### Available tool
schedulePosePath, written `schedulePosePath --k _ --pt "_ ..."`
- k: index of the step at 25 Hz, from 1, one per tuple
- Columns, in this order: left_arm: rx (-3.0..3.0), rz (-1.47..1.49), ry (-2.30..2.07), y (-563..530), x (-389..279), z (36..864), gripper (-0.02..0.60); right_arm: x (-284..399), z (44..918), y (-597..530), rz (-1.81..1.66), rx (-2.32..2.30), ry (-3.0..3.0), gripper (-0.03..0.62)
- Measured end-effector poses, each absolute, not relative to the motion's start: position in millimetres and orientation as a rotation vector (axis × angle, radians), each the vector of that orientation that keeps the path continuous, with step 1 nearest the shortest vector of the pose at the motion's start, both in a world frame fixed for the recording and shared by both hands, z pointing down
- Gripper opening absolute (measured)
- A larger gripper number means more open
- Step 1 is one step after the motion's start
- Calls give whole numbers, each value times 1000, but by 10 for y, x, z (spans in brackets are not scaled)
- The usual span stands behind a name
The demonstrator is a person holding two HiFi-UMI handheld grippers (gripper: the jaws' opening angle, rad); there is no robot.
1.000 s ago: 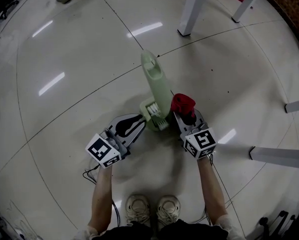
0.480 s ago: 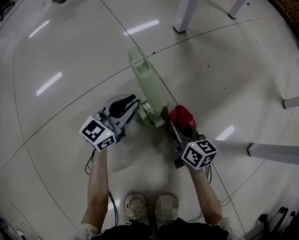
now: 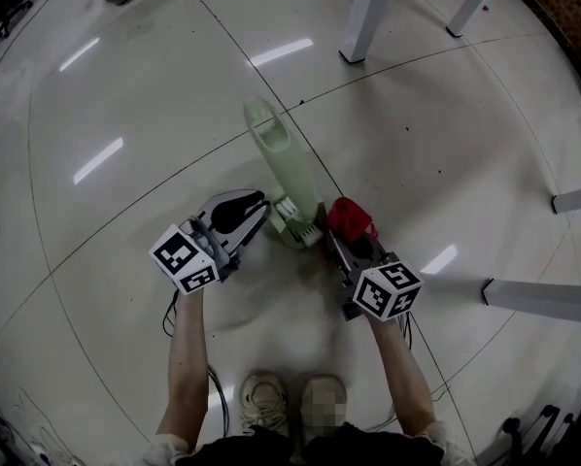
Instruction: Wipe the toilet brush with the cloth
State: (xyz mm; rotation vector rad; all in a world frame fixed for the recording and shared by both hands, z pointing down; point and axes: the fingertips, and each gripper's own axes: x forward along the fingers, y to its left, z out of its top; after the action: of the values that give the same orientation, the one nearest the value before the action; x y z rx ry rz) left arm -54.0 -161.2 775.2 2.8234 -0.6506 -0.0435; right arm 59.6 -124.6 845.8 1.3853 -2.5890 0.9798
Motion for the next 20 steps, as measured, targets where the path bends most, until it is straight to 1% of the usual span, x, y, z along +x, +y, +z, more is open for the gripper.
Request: schedulePosePath --k 5,9,12,18,20 --pt "2814 -19 -595 -1290 -565 7741 49 653 8448 -1498 849 1386 -2586 31" --pt "2800 -45 -593 -1080 -538 7756 49 836 8464 -1528 843 1543 -2502 31" --pt "2805 -38 -600 -1064 -538 7753 49 905 8476 -1381 952 1673 -2454 31" --pt "2807 -30 -605 -994 -528 7750 50 717 8499 -984 1312 1812 -2419 31" --pt "2803 -37 -612 -966 -516 7757 50 670 8501 -863 1347 1831 -2416 31"
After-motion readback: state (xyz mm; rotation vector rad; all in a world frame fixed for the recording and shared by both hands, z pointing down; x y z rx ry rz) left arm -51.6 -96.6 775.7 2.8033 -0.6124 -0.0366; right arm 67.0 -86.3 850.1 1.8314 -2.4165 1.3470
